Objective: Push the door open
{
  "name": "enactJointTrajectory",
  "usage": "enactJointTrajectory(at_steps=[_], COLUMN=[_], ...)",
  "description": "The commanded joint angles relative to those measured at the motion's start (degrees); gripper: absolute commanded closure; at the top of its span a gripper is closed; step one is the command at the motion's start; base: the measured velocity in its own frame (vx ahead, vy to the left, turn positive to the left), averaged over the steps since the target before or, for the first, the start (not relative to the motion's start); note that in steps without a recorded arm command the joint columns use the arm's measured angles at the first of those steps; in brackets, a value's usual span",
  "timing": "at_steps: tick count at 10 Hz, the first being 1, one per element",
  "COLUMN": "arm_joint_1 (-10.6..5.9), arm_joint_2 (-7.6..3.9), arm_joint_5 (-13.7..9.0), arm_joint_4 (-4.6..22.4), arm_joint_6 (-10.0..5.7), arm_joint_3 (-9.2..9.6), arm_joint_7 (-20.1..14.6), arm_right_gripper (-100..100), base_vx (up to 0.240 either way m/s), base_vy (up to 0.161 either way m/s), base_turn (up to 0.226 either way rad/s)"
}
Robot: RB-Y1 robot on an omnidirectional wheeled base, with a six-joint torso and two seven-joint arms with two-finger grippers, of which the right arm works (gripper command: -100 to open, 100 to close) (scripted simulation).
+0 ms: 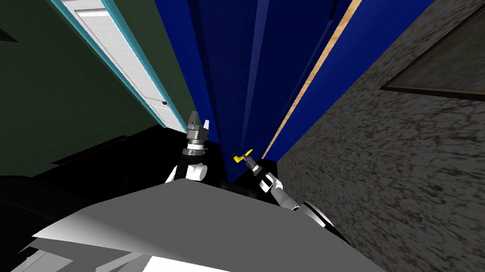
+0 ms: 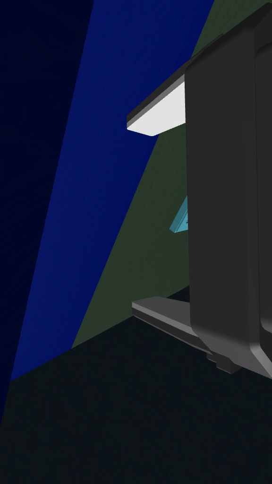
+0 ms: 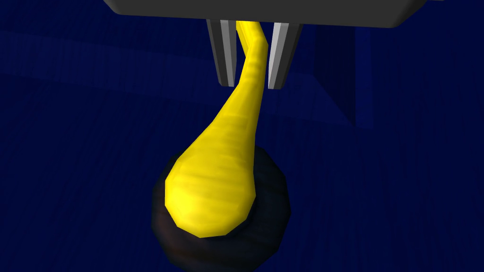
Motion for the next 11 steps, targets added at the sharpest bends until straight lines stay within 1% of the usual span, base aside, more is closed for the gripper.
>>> enactJointTrajectory(at_steps=[1, 2, 11], arm_joint_1=[-0.07, -0.17, -0.17], arm_joint_2=[-0.14, -1.47, -1.47], arm_joint_5=[-0.07, 0.69, 0.69], arm_joint_4=[0.04, -0.94, -0.94], arm_joint_6=[-0.24, -1.7, -1.7], arm_joint_3=[-0.15, 1.92, 1.92], arm_joint_7=[0.01, -1.47, -1.47], arm_right_gripper=[100, 100, 100], base_vx=[0.0, 0.0, 0.0], base_vy=[0.0, 0.0, 0.0], base_turn=[0.0, 0.0, 0.0])
